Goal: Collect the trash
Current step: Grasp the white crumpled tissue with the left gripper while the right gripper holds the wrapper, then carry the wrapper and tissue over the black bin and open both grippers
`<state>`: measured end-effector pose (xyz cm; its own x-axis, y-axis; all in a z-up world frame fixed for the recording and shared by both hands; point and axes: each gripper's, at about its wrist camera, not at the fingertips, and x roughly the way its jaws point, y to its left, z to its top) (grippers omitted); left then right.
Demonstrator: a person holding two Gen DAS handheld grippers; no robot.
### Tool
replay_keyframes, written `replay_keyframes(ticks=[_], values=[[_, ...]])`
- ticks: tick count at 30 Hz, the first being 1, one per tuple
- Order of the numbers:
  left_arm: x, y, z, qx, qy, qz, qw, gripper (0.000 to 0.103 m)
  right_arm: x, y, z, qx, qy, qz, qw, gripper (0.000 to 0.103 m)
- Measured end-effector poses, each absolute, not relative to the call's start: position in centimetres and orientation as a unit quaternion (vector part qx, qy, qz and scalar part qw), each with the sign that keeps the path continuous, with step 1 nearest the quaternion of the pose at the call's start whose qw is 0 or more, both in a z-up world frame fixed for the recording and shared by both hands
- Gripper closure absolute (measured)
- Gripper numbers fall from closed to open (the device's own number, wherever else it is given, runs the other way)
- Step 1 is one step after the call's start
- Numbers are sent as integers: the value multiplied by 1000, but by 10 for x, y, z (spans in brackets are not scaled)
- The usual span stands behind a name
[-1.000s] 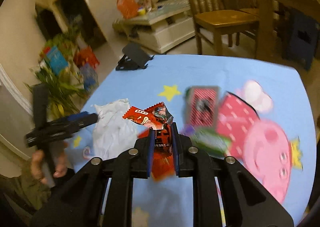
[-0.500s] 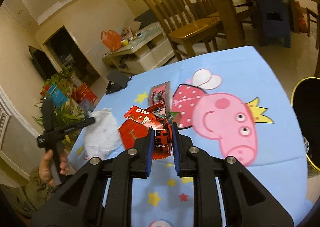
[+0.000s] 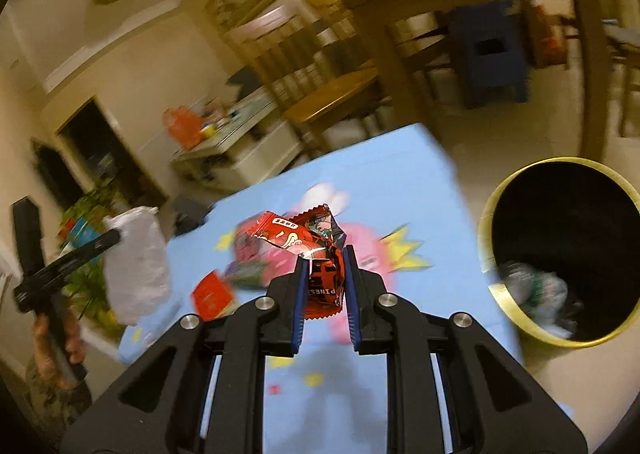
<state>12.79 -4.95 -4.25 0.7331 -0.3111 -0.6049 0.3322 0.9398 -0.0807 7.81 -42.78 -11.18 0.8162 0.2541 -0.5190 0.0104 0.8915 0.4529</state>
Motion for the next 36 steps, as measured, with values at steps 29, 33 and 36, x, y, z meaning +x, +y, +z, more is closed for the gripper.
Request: replay_keyframes(ticks=[29, 33, 36], values=[[124, -407, -72, 127, 344, -413, 833, 100, -16, -659, -137, 363, 187, -272, 871, 15], [119, -443, -81, 140, 347, -425, 824, 97, -42, -670, -125, 369, 145, -295, 869, 14], [114, -456, -87, 158, 337, -413, 831, 62, -54, -680, -124, 376, 140, -300, 865, 13]])
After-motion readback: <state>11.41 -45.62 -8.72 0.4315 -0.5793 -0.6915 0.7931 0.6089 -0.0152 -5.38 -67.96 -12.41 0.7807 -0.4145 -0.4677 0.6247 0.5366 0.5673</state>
